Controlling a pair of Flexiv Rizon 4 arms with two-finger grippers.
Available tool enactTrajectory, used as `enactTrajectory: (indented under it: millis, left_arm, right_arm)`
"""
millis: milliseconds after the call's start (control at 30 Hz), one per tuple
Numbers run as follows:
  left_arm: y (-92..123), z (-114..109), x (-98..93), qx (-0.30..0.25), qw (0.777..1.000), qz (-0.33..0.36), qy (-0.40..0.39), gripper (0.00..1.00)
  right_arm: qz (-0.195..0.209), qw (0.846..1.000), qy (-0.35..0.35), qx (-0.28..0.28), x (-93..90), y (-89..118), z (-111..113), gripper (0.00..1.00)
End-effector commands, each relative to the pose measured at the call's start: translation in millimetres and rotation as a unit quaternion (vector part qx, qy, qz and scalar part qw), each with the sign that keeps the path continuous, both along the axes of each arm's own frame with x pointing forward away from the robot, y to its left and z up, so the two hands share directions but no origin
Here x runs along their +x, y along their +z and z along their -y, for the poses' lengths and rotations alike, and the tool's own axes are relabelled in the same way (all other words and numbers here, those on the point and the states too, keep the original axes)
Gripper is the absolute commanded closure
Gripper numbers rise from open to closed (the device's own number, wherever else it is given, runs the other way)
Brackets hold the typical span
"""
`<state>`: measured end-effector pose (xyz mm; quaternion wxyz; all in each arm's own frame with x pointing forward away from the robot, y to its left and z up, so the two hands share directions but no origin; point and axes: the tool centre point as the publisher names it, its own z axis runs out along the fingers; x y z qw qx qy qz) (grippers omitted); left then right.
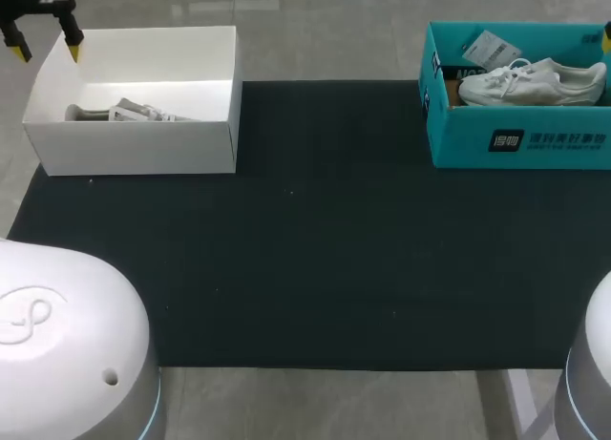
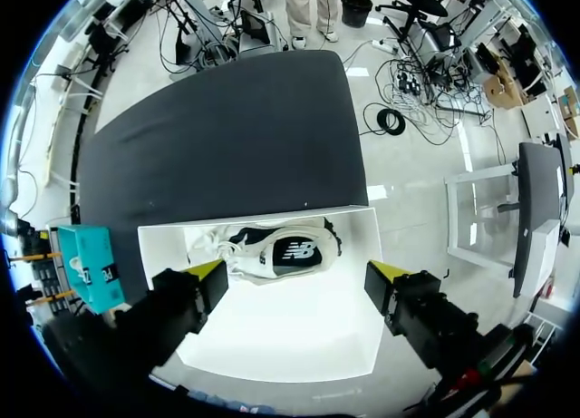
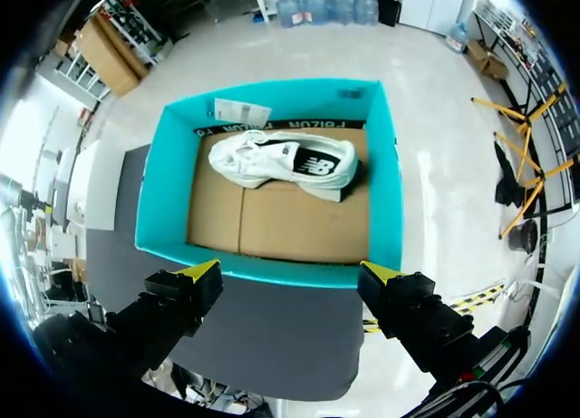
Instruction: Take the shoe out of the shoebox, open the shoe tongue, remove and reinsert the insole, then place the shoe into the shoebox
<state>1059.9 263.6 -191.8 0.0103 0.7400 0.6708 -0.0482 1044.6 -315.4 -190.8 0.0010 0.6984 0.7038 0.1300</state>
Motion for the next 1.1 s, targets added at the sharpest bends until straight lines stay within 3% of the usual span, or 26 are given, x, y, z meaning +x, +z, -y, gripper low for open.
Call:
enactTrajectory:
  millis: [33,300,600,767,1100]
  left_arm:
    - [0,2,0.8,0.0,1.0,-0.009,0.002,0.0]
    - [0,4,1.0,-0.009,1.0,-0.03,0.003,0.0]
    - [0,4,1.0,-0.009,1.0,-0.03,0.003,0.0]
    - [0,4,1.0,-0.009,1.0,-0.03,0.003,0.0]
    - [0,4,1.0,-0.009,1.0,-0.03,0.003,0.0]
  right_arm:
    - [-0.066,0.998,0.012,-0.001,5.6,1,2,0.0]
    - [-0.066,0.998,0.012,-0.001,5.6,1,2,0.0]
    - [-0.015,0.998,-0.054,-0.038,41.2,-24,19,0.0]
    - [-0.045,0.992,-0.071,-0.09,55.5,-39,25,0.0]
    - [-0.073,0.988,-0.104,-0.083,78.7,-66,39,0.0]
